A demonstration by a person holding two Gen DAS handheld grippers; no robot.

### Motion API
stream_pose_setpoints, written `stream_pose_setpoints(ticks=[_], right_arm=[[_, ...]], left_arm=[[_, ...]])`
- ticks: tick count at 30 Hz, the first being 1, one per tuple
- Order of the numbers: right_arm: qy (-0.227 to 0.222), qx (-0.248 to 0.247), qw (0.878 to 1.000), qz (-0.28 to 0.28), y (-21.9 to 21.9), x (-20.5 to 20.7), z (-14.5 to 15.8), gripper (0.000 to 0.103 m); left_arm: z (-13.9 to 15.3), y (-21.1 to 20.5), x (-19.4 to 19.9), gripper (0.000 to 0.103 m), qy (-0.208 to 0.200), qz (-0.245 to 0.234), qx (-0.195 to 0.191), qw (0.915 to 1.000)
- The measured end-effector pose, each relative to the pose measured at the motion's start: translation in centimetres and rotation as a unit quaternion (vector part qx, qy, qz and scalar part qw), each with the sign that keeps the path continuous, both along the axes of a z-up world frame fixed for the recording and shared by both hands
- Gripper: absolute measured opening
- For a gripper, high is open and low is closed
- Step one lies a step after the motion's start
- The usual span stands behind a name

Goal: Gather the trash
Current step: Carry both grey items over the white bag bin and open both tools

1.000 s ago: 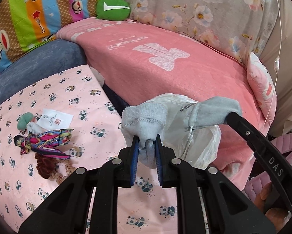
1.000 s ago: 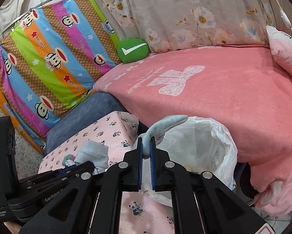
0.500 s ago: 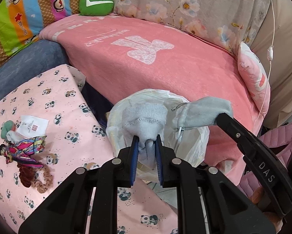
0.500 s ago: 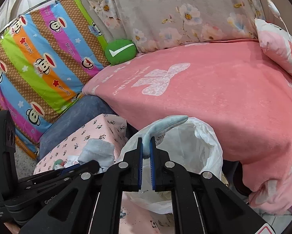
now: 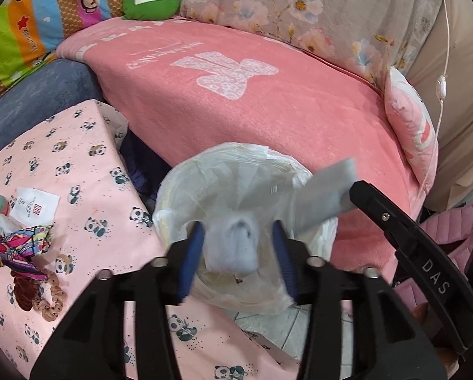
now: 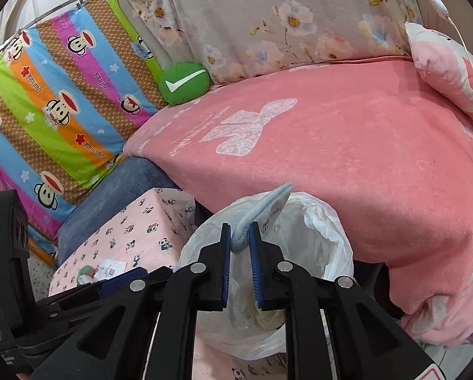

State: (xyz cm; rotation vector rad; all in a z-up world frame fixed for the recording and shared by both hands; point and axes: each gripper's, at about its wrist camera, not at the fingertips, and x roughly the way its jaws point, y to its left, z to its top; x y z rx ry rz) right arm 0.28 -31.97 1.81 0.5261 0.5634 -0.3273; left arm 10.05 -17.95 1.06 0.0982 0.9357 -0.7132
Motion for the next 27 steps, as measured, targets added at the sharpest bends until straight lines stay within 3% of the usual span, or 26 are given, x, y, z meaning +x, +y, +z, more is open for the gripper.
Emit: stream_pose_setpoints(ticks=[3, 15, 27], right_arm=[[-0.004, 0.009, 1.0, -0.004, 0.0, 0.1, -0.1, 0.033], [0.008, -0.007, 1.0, 0.029, 3.4, 1.2, 0.2, 0.043], [0.011, -0.028, 0.996, 0.079, 8.8, 2.5, 1.1, 0.046]], left_arm=[[-0.1, 0.4, 0.3, 0.048, -0.001, 0.006, 0.007, 1.0], [-0.1, 4.0, 0.7, 0.048, -0.008, 0.043, 0.009, 0.999], [0.8, 9.8, 1.2, 0.048, -0.009, 0.095, -0.005, 0.9955]])
